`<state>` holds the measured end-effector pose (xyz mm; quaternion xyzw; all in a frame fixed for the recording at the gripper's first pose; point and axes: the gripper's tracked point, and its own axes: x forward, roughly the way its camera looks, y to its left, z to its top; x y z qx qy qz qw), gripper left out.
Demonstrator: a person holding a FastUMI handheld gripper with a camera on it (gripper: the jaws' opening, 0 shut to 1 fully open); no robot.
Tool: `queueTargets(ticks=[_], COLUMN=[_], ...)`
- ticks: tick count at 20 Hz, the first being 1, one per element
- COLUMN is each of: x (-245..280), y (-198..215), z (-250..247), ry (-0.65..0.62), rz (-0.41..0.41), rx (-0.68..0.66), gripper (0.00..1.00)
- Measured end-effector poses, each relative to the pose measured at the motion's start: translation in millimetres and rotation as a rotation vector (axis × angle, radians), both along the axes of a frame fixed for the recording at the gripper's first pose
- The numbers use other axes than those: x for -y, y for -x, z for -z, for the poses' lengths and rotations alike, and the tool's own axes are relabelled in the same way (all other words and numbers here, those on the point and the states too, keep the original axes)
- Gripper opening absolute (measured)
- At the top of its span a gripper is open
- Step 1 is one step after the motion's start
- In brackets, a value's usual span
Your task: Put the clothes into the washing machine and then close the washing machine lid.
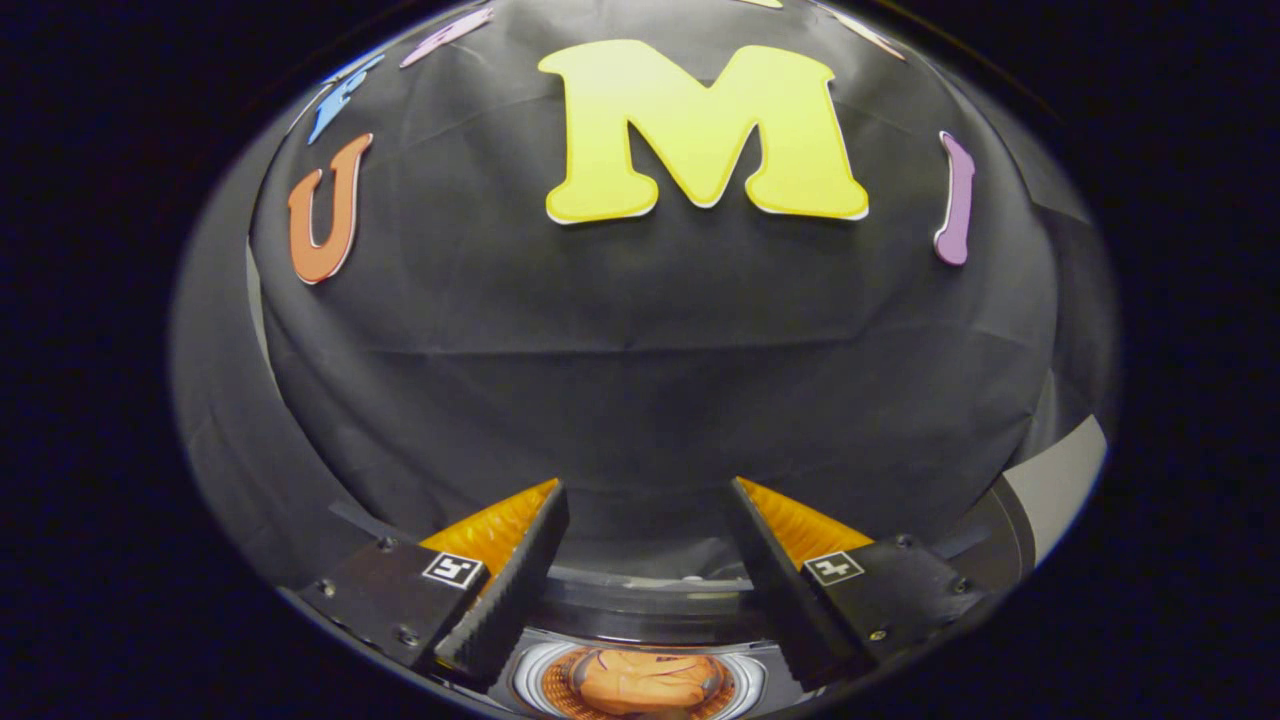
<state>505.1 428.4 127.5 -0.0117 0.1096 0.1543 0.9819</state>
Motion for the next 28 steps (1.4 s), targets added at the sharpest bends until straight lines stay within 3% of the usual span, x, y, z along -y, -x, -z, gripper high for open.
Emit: queueTargets(ticks=[28], x=[-0.3], y=[15.3], z=[3.4], ry=[0.006], rz=[-0.032], rx=[0.009], gripper=[1.0])
